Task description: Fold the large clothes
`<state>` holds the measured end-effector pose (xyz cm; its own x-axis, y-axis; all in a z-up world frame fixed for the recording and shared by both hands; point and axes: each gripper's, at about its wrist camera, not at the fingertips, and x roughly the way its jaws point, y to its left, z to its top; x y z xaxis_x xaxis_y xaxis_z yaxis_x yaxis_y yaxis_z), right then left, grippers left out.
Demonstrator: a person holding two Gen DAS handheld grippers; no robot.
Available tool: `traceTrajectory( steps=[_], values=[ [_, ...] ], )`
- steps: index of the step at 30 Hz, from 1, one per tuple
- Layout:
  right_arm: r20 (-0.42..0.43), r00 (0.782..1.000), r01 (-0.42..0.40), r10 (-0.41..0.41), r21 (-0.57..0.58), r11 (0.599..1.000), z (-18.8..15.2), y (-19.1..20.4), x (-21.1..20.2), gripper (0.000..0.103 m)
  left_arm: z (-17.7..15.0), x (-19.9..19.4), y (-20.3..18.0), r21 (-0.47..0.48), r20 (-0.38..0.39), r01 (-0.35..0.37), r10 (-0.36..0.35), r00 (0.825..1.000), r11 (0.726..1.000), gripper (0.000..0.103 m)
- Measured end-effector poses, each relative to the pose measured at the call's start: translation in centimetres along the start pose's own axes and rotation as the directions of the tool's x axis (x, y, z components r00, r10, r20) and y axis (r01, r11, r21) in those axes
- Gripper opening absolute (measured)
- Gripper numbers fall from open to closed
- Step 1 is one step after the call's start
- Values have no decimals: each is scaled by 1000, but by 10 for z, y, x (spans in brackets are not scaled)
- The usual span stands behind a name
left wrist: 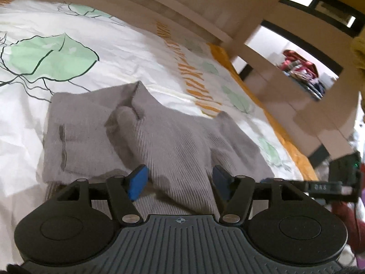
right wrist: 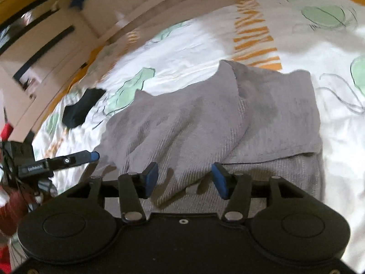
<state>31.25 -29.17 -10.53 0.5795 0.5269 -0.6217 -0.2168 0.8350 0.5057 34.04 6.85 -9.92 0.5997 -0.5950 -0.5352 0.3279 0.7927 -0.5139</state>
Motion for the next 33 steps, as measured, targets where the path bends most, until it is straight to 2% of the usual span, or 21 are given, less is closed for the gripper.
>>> traceTrajectory(
  steps=[4,9,14,16,17,18,19,20,22,24,26,27,29,33],
  values=[
    [43,998,46,-47,21,999,0,3,6,60,6,3,5,-34,47,-19,20,999,999,61],
    [92,987,128,-135,80,989,5,-4,2,60,9,9,20,-102,30,-43,46,999,994,61],
    [96,984,140,-151,121,983,14,-16,9,60,15,18,32,-169,37,-68,75,997,983,61],
    [99,982,149,-161,117,982,19,-17,14,60,18,25,37,-189,27,-58,64,998,980,59],
    [96,982,153,-165,121,981,21,-18,18,59,20,28,39,-197,25,-30,36,999,980,45],
    [91,981,157,-170,131,979,24,-19,21,54,22,30,40,-203,29,-26,33,999,979,30],
    [80,983,154,-167,143,978,27,-21,26,46,25,30,39,-198,39,-46,55,998,979,5],
    [64,984,154,-166,154,976,31,-23,30,14,31,26,36,-183,63,-43,56,996,982,7],
    [76,986,133,-145,147,980,41,-21,29,12,43,12,27,-137,142,13,6,990,990,8],
    [167,984,48,-63,91,995,53,-12,12,11,54,-7,17,-71,217,86,-69,974,994,8],
    [261,965,-17,10,22,1000,60,-6,-9,11,57,-20,14,-8,240,95,-91,967,995,8],
    [293,955,-38,35,4,999,61,-6,-17,11,56,-21,20,-3,233,89,-86,969,996,8],
    [302,953,-40,31,23,999,60,-17,-20,11,48,-15,40,-49,198,52,-41,979,997,8],
    [189,981,29,-47,94,995,42,-56,9,12,18,4,84,-166,80,-47,61,995,985,9]
  ],
)
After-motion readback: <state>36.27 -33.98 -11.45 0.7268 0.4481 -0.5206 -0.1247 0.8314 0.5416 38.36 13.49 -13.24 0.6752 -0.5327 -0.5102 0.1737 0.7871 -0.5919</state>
